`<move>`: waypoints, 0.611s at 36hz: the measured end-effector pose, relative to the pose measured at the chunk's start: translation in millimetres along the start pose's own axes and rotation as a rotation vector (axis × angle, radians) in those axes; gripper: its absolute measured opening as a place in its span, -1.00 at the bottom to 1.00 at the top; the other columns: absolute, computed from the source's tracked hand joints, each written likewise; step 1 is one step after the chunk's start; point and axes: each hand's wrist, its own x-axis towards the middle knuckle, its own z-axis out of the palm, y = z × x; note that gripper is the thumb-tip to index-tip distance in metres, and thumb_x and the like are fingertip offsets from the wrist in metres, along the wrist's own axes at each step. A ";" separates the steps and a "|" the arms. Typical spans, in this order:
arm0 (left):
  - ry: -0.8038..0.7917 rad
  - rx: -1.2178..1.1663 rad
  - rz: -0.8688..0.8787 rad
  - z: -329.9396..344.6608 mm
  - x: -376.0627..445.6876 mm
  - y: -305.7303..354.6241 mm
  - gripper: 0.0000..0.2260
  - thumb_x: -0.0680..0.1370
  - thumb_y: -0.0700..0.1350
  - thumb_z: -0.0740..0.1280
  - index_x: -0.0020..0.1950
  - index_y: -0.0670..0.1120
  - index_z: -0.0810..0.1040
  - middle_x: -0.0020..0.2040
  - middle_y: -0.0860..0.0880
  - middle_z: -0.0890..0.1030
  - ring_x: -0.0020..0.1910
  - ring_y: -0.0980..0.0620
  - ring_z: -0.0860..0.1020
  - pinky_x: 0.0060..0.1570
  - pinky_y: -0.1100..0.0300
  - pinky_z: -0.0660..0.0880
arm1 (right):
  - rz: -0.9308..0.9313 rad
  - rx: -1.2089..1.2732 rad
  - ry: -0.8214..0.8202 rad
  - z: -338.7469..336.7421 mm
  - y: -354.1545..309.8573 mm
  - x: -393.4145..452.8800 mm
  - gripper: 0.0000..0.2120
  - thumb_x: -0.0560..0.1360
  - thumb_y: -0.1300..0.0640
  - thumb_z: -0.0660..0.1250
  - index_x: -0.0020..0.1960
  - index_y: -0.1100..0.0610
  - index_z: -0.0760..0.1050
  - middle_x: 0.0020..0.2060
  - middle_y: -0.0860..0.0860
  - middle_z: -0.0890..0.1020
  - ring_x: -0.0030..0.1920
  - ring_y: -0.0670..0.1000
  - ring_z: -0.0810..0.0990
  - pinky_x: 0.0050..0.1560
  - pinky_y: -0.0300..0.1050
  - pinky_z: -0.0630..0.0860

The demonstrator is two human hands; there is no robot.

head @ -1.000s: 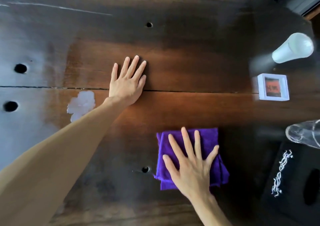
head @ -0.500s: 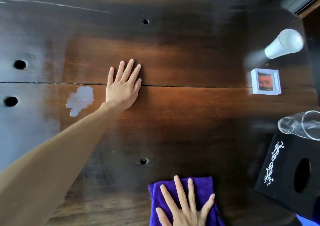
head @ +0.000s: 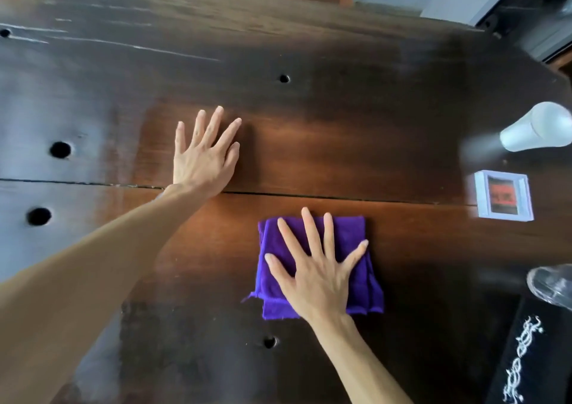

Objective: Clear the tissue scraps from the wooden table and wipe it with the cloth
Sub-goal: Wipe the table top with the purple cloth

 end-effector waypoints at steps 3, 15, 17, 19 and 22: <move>-0.011 0.006 -0.013 -0.5 17.9 -2.4 -0.52 0.71 0.14 -0.08 0.66 0.22 0.05 0.70 0.05 -0.04 0.67 -0.07 -0.11 0.58 -0.21 -0.19 | -0.022 -0.010 0.029 -11.3 -1.8 53.6 -0.38 0.57 -0.45 -0.10 0.59 -0.33 -0.03 0.64 -0.07 0.05 0.63 0.16 -0.04 0.28 0.71 -0.11; 0.039 0.036 -0.013 0.2 66.9 -35.9 -0.51 0.69 0.22 -0.15 0.64 0.29 0.03 0.69 0.09 0.02 0.67 -0.04 -0.05 0.58 -0.25 -0.14 | -0.047 -0.014 0.126 -47.0 -2.6 241.7 -0.40 0.58 -0.46 -0.15 0.58 -0.35 -0.10 0.64 -0.09 0.02 0.63 0.15 -0.11 0.27 0.73 -0.15; 0.060 0.041 -0.008 3.0 67.2 -36.6 -0.53 0.69 0.21 -0.12 0.63 0.29 0.04 0.69 0.09 0.04 0.67 -0.04 -0.03 0.58 -0.25 -0.11 | -0.036 -0.004 0.127 -55.6 -2.4 275.5 -0.39 0.57 -0.47 -0.18 0.57 -0.36 -0.12 0.64 -0.10 0.00 0.63 0.15 -0.14 0.27 0.73 -0.20; 0.072 0.046 -0.002 4.8 68.0 -37.8 -0.53 0.70 0.21 -0.09 0.63 0.29 0.06 0.69 0.09 0.06 0.66 -0.04 -0.01 0.57 -0.26 -0.10 | -0.026 0.010 0.126 -66.0 -2.8 310.1 -0.39 0.55 -0.48 -0.19 0.57 -0.37 -0.13 0.64 -0.11 -0.02 0.63 0.14 -0.17 0.26 0.73 -0.25; 0.090 0.053 0.004 5.9 66.5 -37.8 -0.53 0.70 0.20 -0.07 0.63 0.28 0.09 0.68 0.08 0.09 0.66 -0.05 0.02 0.57 -0.26 -0.07 | -0.008 0.004 0.130 -81.7 -2.8 358.2 -0.37 0.54 -0.49 -0.20 0.57 -0.37 -0.12 0.64 -0.12 -0.05 0.63 0.14 -0.19 0.26 0.73 -0.26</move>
